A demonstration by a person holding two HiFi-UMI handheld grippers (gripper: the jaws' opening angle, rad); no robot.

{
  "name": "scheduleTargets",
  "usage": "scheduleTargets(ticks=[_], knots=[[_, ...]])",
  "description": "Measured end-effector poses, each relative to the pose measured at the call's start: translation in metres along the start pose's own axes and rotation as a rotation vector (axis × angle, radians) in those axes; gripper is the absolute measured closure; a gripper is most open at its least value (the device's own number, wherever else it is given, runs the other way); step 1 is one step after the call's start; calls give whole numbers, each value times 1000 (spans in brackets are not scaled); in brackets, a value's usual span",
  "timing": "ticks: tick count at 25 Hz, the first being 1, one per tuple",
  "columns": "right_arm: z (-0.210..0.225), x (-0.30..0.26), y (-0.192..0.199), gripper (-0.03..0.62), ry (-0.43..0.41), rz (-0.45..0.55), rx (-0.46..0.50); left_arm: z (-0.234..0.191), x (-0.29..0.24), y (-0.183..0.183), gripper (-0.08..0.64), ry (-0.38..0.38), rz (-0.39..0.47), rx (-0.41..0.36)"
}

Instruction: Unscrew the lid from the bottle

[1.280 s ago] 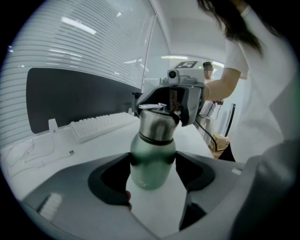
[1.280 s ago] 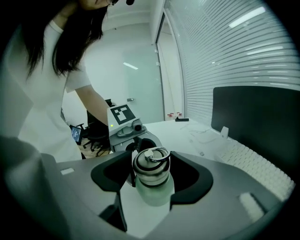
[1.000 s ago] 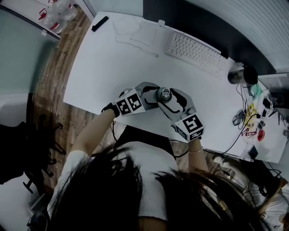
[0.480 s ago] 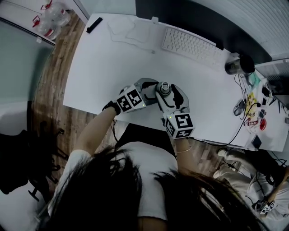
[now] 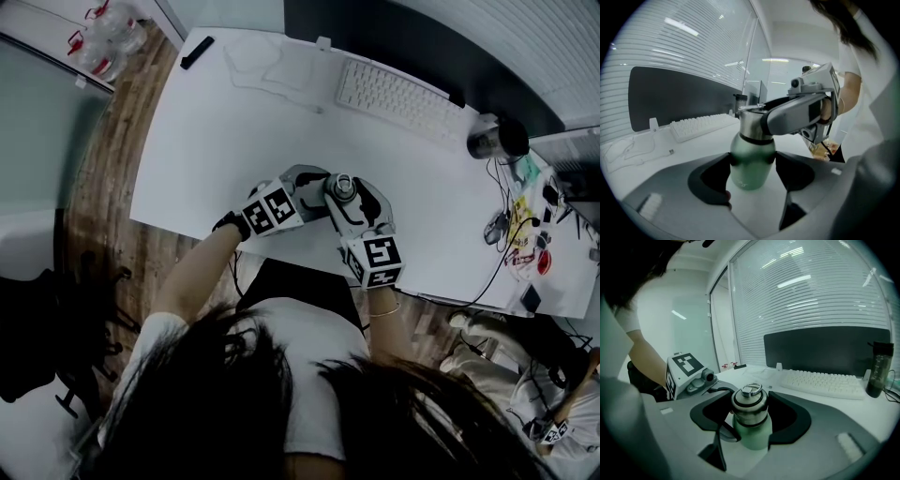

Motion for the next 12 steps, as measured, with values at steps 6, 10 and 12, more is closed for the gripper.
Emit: scheduleTargets(ticks=[6, 10, 12], knots=[[7, 0, -1, 342, -144, -25, 81, 0, -1, 0, 204, 6, -5, -4], [12, -1, -4, 342, -242, -39, 149, -1, -1, -1, 204, 9, -1, -2], [13, -2, -5, 342, -291, -39, 181, 0, 0, -1, 204, 9, 1, 1]])
Point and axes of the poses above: the fingertips, and each gripper's own axes: x backward along the fingers, z to its right, y out of its underside, the point moved 6 cm from there along x, backward along the fingers, and after that the axes turned 11 degrees about -z, right-handed, at the moved point
